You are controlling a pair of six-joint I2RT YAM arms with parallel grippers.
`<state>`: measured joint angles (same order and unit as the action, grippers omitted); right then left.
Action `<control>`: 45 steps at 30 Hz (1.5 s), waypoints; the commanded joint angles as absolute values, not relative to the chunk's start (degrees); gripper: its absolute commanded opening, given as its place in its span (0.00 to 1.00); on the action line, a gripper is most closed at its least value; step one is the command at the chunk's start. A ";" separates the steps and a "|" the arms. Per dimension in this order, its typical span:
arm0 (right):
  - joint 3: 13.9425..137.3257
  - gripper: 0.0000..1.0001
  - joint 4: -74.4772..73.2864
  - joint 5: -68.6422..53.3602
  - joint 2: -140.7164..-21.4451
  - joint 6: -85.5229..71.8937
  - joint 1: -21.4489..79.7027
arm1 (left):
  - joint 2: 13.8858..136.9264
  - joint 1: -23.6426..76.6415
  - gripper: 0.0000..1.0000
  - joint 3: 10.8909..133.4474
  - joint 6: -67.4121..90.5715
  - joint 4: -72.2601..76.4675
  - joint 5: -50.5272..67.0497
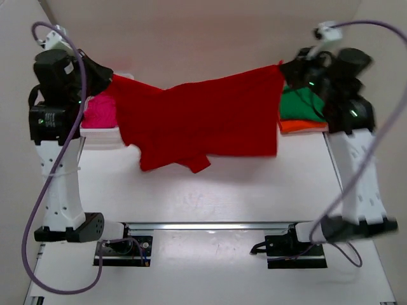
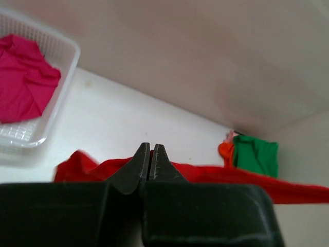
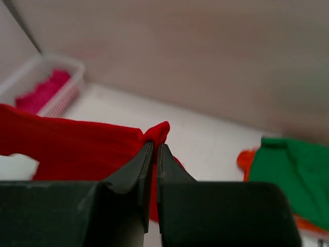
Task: Fold and stack the t-shirts
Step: Flatten out the tshirt
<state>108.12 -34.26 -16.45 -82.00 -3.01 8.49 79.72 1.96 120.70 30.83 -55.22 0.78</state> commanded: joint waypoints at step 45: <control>128.52 0.00 -28.04 -32.87 -103.55 -4.49 0.09 | 100.84 -9.67 0.00 136.77 42.01 -27.51 30.76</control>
